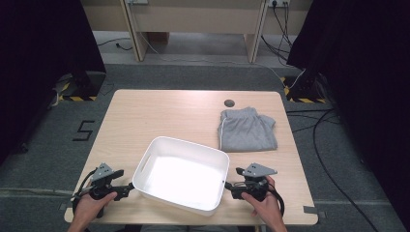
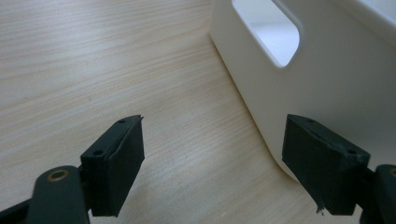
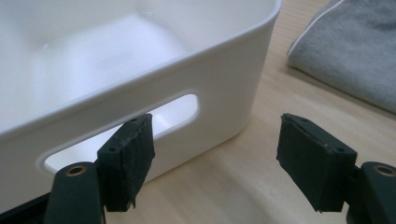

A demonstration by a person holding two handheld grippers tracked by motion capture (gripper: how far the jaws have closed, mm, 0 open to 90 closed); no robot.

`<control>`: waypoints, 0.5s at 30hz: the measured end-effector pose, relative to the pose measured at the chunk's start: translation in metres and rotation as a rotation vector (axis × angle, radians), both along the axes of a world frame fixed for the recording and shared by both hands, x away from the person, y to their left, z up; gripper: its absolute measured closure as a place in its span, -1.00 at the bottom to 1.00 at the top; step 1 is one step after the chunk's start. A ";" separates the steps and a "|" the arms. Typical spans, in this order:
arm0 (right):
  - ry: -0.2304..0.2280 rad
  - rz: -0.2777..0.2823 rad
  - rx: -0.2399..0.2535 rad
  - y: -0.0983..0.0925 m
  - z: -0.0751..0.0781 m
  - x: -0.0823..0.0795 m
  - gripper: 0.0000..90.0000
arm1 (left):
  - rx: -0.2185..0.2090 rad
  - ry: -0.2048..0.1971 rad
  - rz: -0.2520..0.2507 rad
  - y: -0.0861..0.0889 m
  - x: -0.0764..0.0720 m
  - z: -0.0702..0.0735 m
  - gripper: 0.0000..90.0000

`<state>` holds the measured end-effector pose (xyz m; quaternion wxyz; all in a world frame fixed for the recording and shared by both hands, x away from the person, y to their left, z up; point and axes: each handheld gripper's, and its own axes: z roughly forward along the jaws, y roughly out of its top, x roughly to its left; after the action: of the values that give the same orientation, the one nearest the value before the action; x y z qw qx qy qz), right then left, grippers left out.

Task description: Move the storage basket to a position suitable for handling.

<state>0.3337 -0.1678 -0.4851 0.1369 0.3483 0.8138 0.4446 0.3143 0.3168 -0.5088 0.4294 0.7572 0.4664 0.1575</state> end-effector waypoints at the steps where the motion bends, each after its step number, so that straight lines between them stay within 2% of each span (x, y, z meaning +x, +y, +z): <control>1: -0.002 -0.005 -0.005 0.002 0.000 0.006 -0.37 | -0.002 0.004 0.008 0.001 0.000 0.000 -0.55; 9: -0.031 -0.011 -0.040 0.018 0.003 0.038 -0.23 | 0.008 0.012 0.023 0.006 0.000 0.001 -0.54; 15: -0.029 -0.038 -0.033 0.026 0.001 0.059 -0.20 | 0.005 0.018 0.034 0.007 0.000 0.001 -0.53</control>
<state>0.3927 -0.1423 -0.4836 0.1627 0.3548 0.8123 0.4333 0.3146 0.3236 -0.5080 0.4204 0.7516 0.4827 0.1591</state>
